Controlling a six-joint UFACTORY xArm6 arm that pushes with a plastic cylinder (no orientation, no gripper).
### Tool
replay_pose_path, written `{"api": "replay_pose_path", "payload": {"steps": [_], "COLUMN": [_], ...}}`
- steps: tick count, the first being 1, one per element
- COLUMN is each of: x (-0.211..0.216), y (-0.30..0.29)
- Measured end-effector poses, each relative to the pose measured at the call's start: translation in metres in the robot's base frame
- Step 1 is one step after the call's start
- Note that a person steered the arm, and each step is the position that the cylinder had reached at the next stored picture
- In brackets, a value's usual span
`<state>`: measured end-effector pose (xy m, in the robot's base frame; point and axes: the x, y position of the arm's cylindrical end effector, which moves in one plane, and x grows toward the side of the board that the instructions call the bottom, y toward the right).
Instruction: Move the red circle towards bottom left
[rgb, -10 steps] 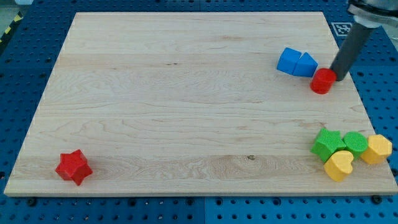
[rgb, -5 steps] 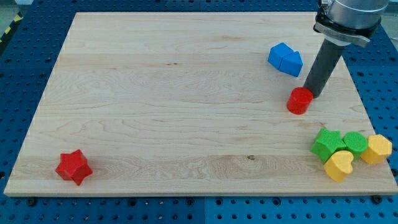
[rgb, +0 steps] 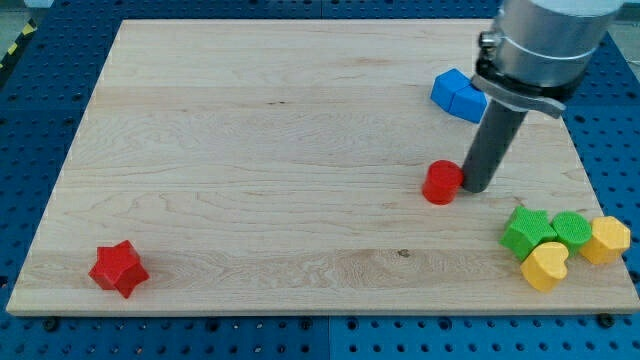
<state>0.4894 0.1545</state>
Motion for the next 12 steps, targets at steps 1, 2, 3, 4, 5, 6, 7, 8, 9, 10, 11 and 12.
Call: {"api": "replay_pose_path", "payload": {"steps": [1,2,3,4,5,6,7,8,9,10,11,12], "x": [0.004,0.004,0.012,0.031,0.049,0.051,0.05,0.035,0.004,0.0,0.005,0.005], "y": [-0.023,-0.049,-0.078,-0.109,-0.143,-0.176,-0.181,-0.173,-0.154,-0.155,-0.187,-0.229]}}
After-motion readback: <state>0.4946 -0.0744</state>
